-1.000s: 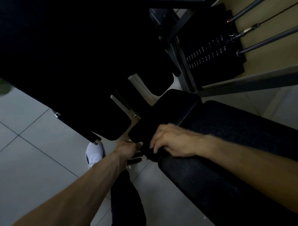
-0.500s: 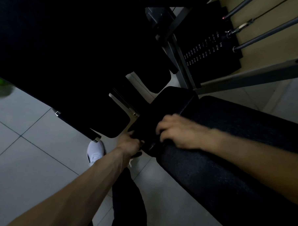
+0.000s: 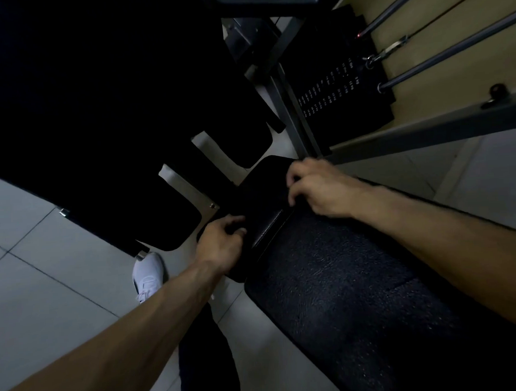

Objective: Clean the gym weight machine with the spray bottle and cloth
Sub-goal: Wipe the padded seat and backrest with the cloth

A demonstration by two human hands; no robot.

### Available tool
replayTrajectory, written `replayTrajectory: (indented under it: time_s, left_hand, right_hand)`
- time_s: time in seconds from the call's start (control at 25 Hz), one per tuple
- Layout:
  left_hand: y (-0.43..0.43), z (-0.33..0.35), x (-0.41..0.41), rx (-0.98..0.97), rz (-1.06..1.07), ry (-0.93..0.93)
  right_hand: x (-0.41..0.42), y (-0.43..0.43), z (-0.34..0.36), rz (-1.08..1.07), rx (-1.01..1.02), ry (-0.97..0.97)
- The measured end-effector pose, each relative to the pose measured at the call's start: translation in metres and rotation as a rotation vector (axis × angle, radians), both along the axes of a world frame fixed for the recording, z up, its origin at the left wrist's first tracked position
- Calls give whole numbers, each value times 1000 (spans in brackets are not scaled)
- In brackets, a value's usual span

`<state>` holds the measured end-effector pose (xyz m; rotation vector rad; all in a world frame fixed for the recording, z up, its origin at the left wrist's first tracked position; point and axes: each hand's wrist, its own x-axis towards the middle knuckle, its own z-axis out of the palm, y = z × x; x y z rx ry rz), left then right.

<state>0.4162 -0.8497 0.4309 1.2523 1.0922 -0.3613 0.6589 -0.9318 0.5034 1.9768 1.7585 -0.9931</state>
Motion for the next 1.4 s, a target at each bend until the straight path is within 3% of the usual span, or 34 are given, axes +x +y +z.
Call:
replayTrajectory:
  time_s: [0.12, 0.24, 0.32, 0.44, 0.52, 0.6, 0.72, 0.8, 0.96, 1.0, 1.08, 1.2, 1.32, 1.4]
  left_hand:
    - [-4, 3, 12, 47, -98, -59]
    - [-7, 5, 20, 71, -120, -75]
    - [-7, 3, 24, 59, -110, -66]
    - [-6, -3, 23, 58, -96, -61]
    - [-6, -10, 18, 53, -75, -66]
    - [-3, -12, 10, 99, -27, 8]
    - [-1, -10, -6, 163, 128, 185]
    - [0, -9, -12, -13, 348, 296]
    - [11, -14, -34, -395, 786, 365]
    - [13, -18, -41, -433, 872, 378]
    - [13, -23, -53, -512, 1052, 329]
    - [11, -14, -62, -676, 1223, 101]
    - [20, 16, -70, -906, 1280, -203]
    - [23, 25, -76, -892, 1238, -184]
  right_hand:
    - [5, 3, 0, -88, 36, -65]
    - [-26, -1, -1, 9, 8, 103]
    - [4, 2, -1, -3, 10, 84]
    - [70, 0, -4, -251, -7, -191]
    - [76, -5, -12, -497, 75, -214]
    - [46, 1, -23, -531, 156, -149]
    - [13, 23, -47, -480, 132, -214]
    - [-24, 39, -59, -330, 40, -152]
    - [-161, 44, -70, 45, -125, 190]
    - [-173, 44, -73, 0, -144, 276]
    - [-161, 52, -77, -290, -61, 406]
    - [-152, 71, -58, -690, 90, 516]
    - [-193, 82, -26, -857, -122, 779]
    - [-194, 78, -16, -748, -161, 702]
